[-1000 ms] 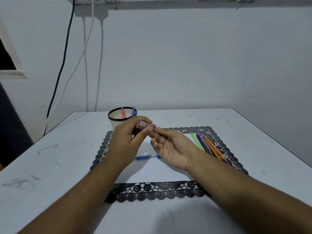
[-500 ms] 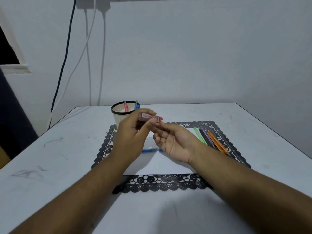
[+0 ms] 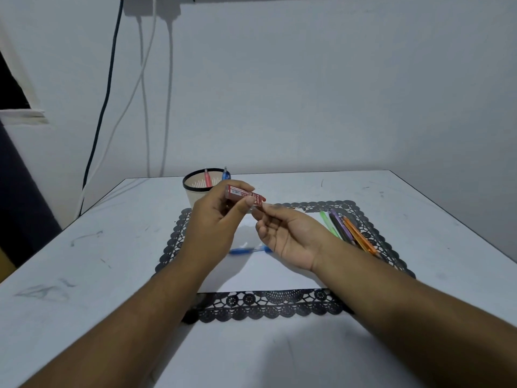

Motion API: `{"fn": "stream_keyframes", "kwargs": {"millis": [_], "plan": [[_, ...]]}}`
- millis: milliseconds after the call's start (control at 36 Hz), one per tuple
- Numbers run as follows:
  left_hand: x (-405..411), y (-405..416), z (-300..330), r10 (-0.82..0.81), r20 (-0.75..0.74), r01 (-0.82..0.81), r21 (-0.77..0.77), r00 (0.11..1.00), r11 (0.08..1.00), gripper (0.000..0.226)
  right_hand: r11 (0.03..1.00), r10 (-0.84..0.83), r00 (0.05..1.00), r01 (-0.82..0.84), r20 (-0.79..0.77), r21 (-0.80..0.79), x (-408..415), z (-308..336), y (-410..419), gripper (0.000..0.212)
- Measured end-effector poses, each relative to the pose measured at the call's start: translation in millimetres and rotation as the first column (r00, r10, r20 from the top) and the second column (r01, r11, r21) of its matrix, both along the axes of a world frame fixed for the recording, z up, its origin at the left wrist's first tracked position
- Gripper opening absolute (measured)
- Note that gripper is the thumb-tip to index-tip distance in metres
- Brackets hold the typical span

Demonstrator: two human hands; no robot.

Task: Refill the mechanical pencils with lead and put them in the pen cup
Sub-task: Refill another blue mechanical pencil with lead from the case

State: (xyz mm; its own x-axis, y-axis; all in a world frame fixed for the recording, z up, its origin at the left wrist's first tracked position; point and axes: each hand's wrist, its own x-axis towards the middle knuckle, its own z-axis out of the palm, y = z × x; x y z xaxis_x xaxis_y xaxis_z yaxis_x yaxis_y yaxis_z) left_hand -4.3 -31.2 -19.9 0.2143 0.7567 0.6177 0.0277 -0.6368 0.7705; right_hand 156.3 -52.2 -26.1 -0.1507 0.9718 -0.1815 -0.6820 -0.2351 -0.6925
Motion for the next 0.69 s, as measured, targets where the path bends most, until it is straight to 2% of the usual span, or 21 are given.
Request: {"fn": "stream_keyframes", "kwargs": {"millis": [222,333,444,528,611,694], "plan": [[-0.6,0.2,1.8,-0.004,0.016,0.005,-0.052,1.0,0.999,0.01,0.998,-0.065,0.998,0.065,0.025,0.011,3.1,-2.1,4.0,0.007],[-3.9,4.6,1.2,0.038,-0.002,-0.038,-0.101,0.999,0.994,0.013,0.987,-0.148,0.984,0.142,0.101,0.069,6.4,-0.5,4.3,0.006],[-6.4,8.8,-2.4,0.094,-0.101,-0.105,-0.114,0.991,0.988,0.015,0.959,-0.274,0.94,0.25,0.204,0.134,14.0,4.0,4.8,0.009],[-5.6,8.1,-3.7,0.124,-0.201,-0.145,-0.092,0.972,0.985,0.013,0.924,-0.366,0.873,0.3,0.323,0.238,19.5,7.1,6.4,0.008],[-5.3,8.4,-5.2,0.2,-0.354,-0.227,-0.035,0.914,0.973,0.012,0.89,-0.437,0.787,0.309,0.434,0.336,21.6,9.1,7.0,0.008],[-5.3,8.1,-5.7,0.235,-0.426,-0.274,-0.031,0.874,0.961,0.015,0.855,-0.488,0.721,0.281,0.491,0.437,20.7,9.7,3.6,0.005]]}}
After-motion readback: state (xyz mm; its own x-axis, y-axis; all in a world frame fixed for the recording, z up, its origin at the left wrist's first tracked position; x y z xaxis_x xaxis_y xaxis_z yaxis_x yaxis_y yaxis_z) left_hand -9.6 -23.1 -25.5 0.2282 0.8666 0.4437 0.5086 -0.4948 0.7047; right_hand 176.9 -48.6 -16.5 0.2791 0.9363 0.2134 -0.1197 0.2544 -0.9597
